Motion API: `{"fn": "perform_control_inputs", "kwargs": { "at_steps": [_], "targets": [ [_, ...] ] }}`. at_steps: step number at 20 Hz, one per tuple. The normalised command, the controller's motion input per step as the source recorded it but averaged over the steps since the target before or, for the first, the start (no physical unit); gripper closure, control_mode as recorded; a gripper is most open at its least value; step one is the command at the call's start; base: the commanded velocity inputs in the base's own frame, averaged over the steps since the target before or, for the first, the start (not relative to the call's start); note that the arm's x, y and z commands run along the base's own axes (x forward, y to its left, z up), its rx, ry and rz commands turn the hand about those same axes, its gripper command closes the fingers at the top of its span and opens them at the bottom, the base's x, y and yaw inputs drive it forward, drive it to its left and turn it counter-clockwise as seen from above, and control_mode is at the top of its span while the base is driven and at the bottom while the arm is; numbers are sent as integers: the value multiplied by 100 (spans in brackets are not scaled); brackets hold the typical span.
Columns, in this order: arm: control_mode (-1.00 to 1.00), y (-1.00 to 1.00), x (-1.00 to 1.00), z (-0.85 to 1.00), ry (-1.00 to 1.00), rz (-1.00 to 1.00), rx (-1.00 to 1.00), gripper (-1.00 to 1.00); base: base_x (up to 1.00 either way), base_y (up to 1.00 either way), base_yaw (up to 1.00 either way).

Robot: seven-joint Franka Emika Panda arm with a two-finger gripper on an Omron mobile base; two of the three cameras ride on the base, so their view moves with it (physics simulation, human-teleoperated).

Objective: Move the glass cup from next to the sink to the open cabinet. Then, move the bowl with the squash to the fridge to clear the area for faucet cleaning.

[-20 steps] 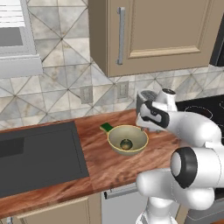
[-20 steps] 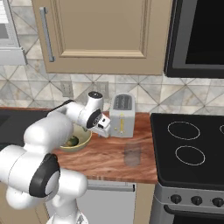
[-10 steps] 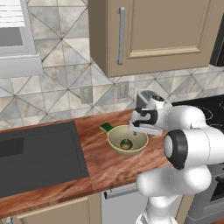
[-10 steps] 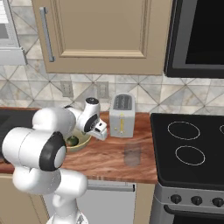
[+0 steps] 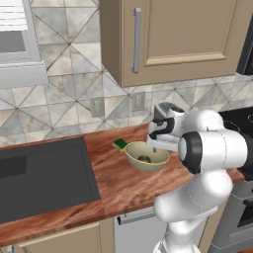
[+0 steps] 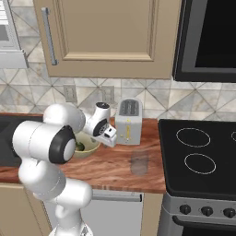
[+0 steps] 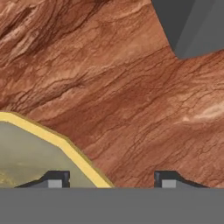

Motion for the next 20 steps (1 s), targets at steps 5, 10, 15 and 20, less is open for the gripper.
{"fn": "perform_control_inputs", "kwargs": {
  "at_steps": [5, 10, 15, 20],
  "targets": [
    [-100, 0, -8, 2, -1, 0, 0, 100, 0, 0, 0],
    [-100, 0, -27, 47, -7, -5, 0, 100, 0, 0, 0],
    [-100, 0, -47, 100, -10, -8, 0, 100, 0, 0, 0],
    [-100, 0, -97, 100, -15, -3, 1, 100, 0, 0, 0]
  ]
}}
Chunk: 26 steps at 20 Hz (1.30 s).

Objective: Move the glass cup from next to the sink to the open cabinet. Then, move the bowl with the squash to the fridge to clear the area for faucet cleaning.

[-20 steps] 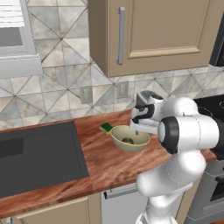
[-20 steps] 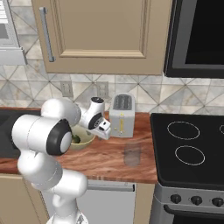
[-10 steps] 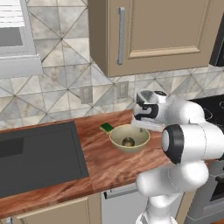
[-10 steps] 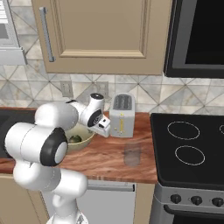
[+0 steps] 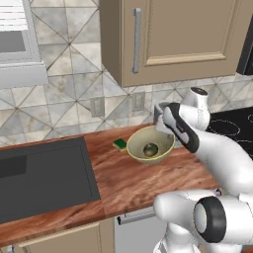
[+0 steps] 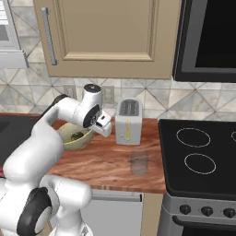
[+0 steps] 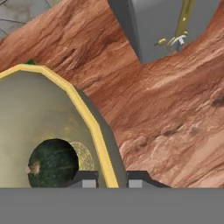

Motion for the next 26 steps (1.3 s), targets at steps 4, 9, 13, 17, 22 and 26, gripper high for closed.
{"fn": "perform_control_inputs", "kwargs": {
  "at_steps": [4, 9, 13, 17, 22, 26],
  "targets": [
    [-100, 0, -100, 79, -21, -1, 7, 100, 0, 0, 0],
    [-100, 0, -100, 51, -19, -3, 9, 100, 0, 0, 0],
    [100, 0, -75, 9, -10, -15, 6, 100, -25, -4, -13],
    [100, 0, 0, 0, 0, 0, 0, 100, -97, -1, -75],
    [100, 0, 0, 0, 0, 0, 0, 100, -67, 7, -94],
    [100, 0, 0, 0, 0, 0, 0, 100, -48, 1, -98]
  ]
}}
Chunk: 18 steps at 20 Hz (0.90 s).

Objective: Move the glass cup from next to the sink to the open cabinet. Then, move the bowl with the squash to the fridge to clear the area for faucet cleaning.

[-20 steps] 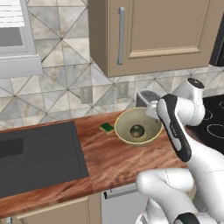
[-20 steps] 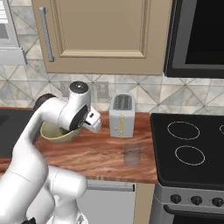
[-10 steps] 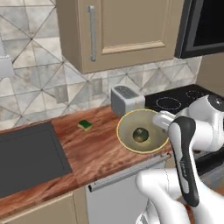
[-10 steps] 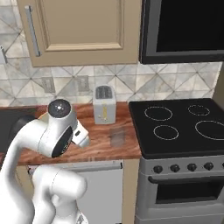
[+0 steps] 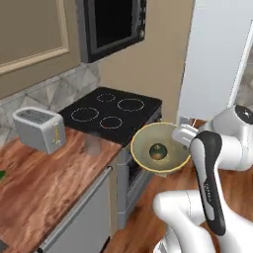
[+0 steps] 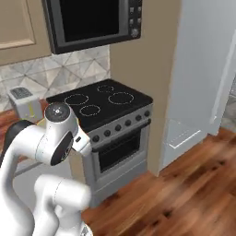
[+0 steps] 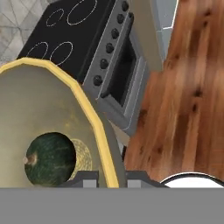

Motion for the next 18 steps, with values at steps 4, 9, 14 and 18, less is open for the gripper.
{"fn": "perform_control_inputs", "kwargs": {
  "at_steps": [4, 9, 14, 18],
  "targets": [
    [100, 0, 0, 0, 0, 0, 0, 100, -12, -41, -94],
    [100, 0, 0, 0, 0, 0, 0, 100, 0, -93, -83],
    [100, 0, 0, 0, 0, 0, 0, 100, 49, -95, -59],
    [100, 0, 0, 0, 0, 0, 0, 100, 100, -33, -4]
  ]
}}
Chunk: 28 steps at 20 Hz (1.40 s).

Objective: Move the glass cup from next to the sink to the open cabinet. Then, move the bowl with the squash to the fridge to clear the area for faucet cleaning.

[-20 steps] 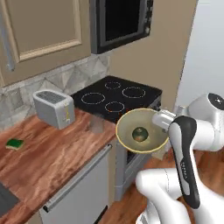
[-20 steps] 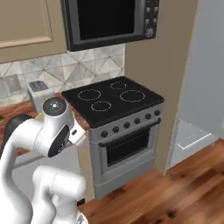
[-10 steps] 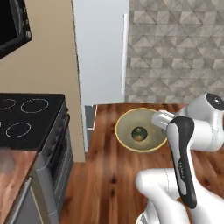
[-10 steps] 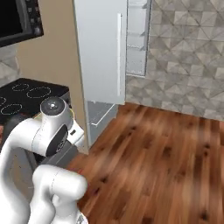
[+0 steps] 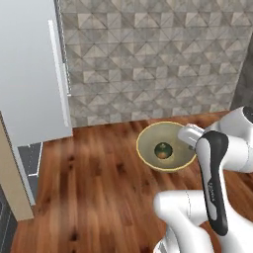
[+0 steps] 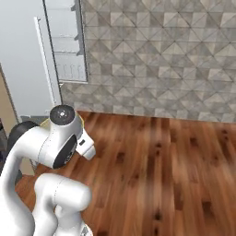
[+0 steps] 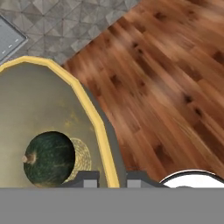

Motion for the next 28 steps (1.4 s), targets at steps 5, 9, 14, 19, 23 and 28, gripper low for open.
{"fn": "perform_control_inputs", "kwargs": {
  "at_steps": [5, 9, 14, 19, 23, 28],
  "targets": [
    [100, 0, 0, 0, 0, 0, 0, 100, 100, -1, -3],
    [100, 0, 0, 0, 0, 0, 0, 100, 100, 0, 0],
    [100, 0, 0, 0, 0, 0, 0, 100, 100, 0, 12],
    [100, 0, 0, 0, 0, 0, 0, 100, 100, 0, 57],
    [100, 0, 0, 0, 0, 0, 0, 100, 100, -16, 58],
    [100, 0, 0, 0, 0, 0, 0, 100, 100, -62, 37]
  ]
}}
